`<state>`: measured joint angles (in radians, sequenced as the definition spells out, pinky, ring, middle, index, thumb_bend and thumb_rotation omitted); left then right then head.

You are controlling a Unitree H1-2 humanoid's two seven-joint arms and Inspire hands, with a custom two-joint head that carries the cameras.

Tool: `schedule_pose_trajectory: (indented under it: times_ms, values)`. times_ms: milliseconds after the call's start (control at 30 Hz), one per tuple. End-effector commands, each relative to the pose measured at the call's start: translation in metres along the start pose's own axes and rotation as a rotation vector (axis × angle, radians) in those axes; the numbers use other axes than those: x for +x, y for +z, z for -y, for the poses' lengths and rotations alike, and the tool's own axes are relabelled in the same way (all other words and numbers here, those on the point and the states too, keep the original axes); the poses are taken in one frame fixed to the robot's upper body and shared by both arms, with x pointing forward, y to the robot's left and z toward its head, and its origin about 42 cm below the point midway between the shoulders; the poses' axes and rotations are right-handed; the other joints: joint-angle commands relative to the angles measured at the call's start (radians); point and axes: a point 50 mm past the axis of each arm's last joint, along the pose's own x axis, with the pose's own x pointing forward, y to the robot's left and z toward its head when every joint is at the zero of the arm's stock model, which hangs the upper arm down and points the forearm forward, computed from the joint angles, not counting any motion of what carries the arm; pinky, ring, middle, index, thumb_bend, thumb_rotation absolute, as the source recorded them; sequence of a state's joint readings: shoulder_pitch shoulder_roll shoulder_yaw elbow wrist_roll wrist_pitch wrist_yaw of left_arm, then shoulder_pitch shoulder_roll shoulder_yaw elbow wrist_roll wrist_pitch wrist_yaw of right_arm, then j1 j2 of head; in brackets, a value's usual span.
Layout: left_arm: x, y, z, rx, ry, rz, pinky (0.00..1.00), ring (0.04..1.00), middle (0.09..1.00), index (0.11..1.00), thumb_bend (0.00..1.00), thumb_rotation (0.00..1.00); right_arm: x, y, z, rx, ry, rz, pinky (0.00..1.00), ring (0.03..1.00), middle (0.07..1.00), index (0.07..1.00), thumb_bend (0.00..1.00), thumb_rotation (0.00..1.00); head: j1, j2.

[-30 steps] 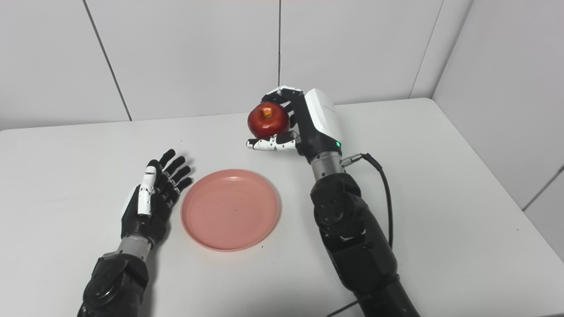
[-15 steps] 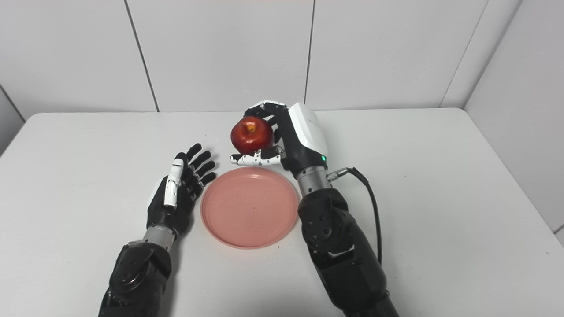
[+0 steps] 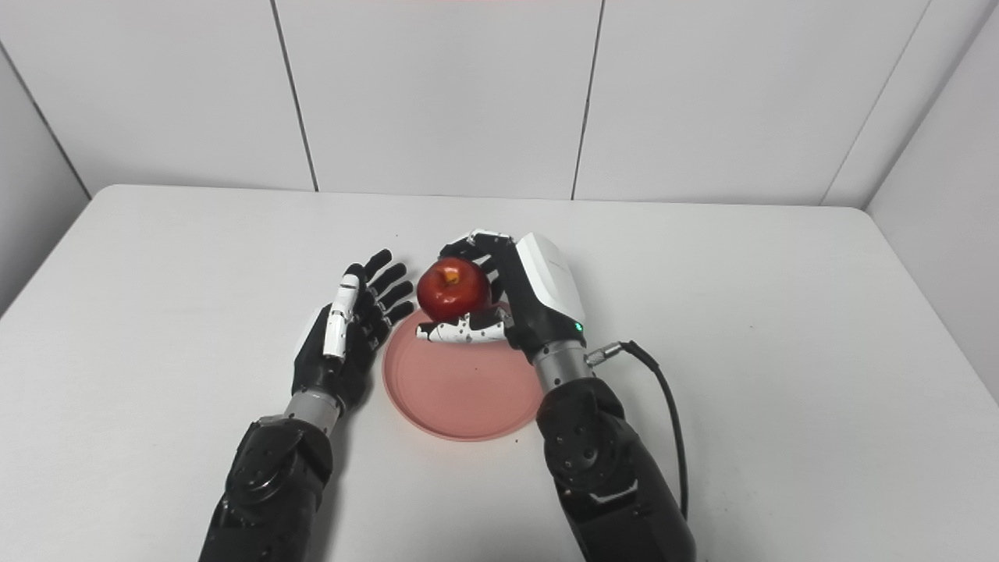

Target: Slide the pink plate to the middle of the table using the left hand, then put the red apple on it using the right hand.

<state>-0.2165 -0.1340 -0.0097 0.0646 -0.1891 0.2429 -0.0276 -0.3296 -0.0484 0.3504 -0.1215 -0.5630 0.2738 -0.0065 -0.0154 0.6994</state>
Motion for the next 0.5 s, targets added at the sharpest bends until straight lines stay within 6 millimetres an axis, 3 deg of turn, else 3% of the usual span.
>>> schedule_pose_trajectory:
  times_ms: [0,467]
  values:
    - [0.002,-0.001,0.006,-0.016,0.0,-0.016,0.86,0.874,0.881,0.86,0.36,1.0,0.007,0.015,0.006,0.004,-0.016,0.098,0.34,0.418,0.459,0.514,0.53,0.0,0.004,0.004]
    - [0.003,0.001,0.007,0.009,0.007,-0.011,0.85,0.87,0.874,0.865,0.36,1.0,-0.002,-0.003,-0.005,0.011,0.045,0.042,0.34,0.408,0.446,0.53,0.52,0.0,0.009,0.011]
